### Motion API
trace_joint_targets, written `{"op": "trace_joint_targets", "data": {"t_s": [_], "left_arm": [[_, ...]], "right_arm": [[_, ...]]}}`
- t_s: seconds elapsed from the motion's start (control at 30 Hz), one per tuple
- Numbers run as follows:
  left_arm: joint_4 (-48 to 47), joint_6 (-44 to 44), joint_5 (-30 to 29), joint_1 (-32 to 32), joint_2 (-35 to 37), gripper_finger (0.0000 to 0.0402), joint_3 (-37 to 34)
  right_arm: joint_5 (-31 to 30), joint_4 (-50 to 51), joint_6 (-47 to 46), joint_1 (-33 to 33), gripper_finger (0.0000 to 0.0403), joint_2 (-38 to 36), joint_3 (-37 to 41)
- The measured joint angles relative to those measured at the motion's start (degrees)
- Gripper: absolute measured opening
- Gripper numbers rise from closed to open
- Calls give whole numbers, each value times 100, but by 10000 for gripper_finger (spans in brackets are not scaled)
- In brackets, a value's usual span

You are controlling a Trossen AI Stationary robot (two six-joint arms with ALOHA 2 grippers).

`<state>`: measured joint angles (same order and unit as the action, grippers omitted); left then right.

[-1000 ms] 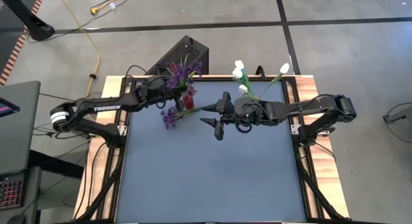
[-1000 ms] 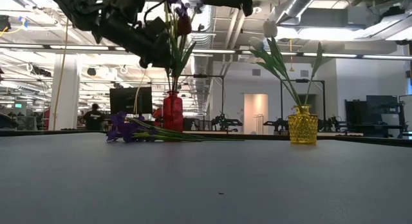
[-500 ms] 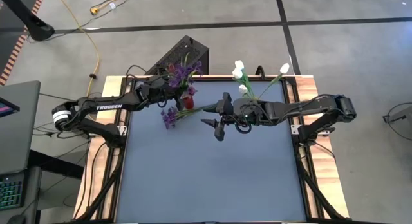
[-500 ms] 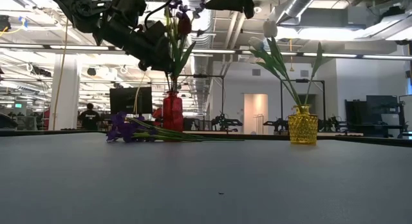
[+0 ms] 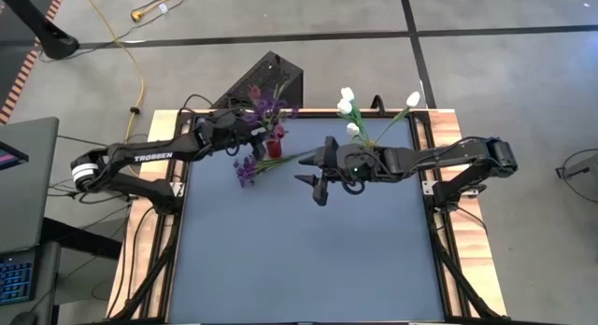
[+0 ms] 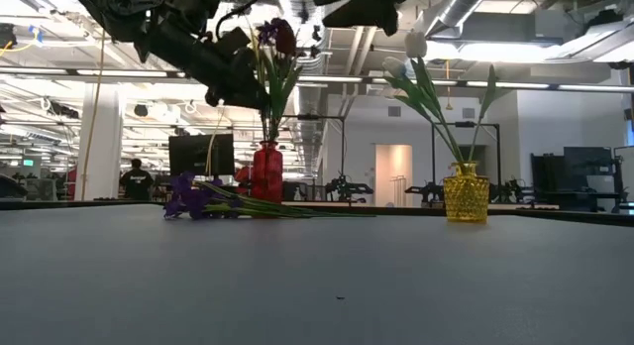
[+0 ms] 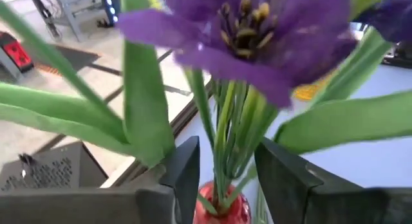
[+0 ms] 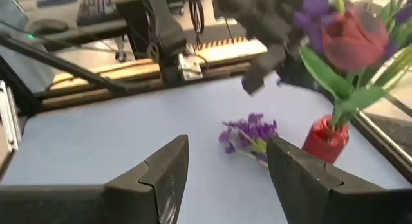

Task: Sort flowers into vase by color
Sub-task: Put the purple flowers into the red vase

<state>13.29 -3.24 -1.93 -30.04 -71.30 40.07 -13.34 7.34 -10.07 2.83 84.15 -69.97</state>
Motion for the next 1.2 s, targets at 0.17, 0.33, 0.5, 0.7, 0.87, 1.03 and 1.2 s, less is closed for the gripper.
{"op": "trace_joint_targets", "data": {"t_s": [0.17,0.33,0.5,0.7,0.87,1.03,1.2], "left_arm": [[-469,166,103,0,349,141,1],[-966,325,427,0,684,141,2],[-1681,416,544,2,1050,142,2],[-2543,687,574,37,1444,142,4],[-3021,1069,588,192,1653,142,13],[-3329,1443,619,400,1768,142,10],[-3370,1832,607,616,1776,142,11]], "right_arm": [[2,379,-2,0,233,-21,0],[138,976,-39,-73,233,-21,0],[578,1294,-16,-377,233,33,-2],[779,1511,619,-881,233,391,-5],[1274,1233,1234,-1367,233,1070,-4],[1654,1141,1820,-1930,233,1671,-138],[1956,1425,2568,-2355,233,2447,-579]]}}
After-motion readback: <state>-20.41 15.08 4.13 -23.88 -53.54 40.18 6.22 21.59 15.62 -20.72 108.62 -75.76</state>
